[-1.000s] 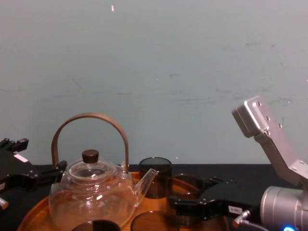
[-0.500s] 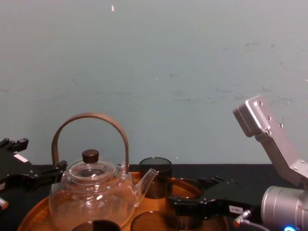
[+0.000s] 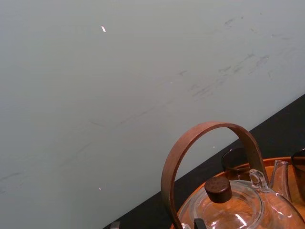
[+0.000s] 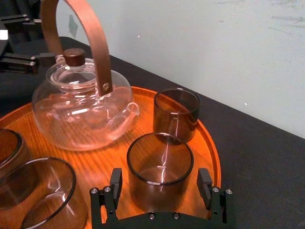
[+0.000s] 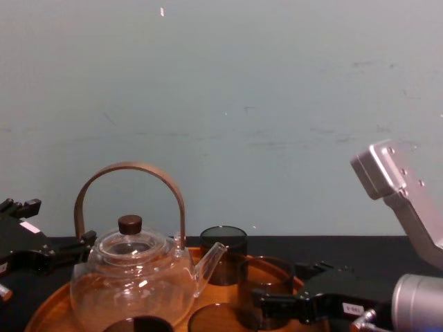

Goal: Pick up the glass from the table and place it on the tray.

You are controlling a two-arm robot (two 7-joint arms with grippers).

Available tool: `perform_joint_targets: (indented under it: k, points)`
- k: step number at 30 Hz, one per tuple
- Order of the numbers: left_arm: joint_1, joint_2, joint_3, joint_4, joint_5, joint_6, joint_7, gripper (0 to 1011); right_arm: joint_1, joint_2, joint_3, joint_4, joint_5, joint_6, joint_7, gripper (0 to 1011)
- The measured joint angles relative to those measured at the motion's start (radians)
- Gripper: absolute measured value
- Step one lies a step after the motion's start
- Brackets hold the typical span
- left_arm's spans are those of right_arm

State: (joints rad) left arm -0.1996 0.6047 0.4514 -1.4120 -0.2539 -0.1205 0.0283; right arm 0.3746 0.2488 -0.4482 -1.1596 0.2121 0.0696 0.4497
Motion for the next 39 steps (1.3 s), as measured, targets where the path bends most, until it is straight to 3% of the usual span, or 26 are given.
perform_joint_targets:
  k: [16,24,32,39]
  points:
    - [0.0,0.0,0.0,0.0,0.0,0.0,0.0,1010,-0.115,0.072,0.014,-0.145,0.009,-0.009,-0.015,1002]
    - [0.0,0.0,0.0,0.0,0.0,0.0,0.0,1009,-0.188,0.117,0.067,-0.235,0.033,-0.02,-0.043,1002]
    - [0.0,0.0,0.0,0.0,0.0,0.0,0.0,1010,-0.218,0.122,0.127,-0.265,0.068,-0.024,-0.078,1002]
    - [0.0,0.0,0.0,0.0,0.0,0.0,0.0,1010,-0.238,0.121,0.17,-0.281,0.062,-0.025,-0.134,1002]
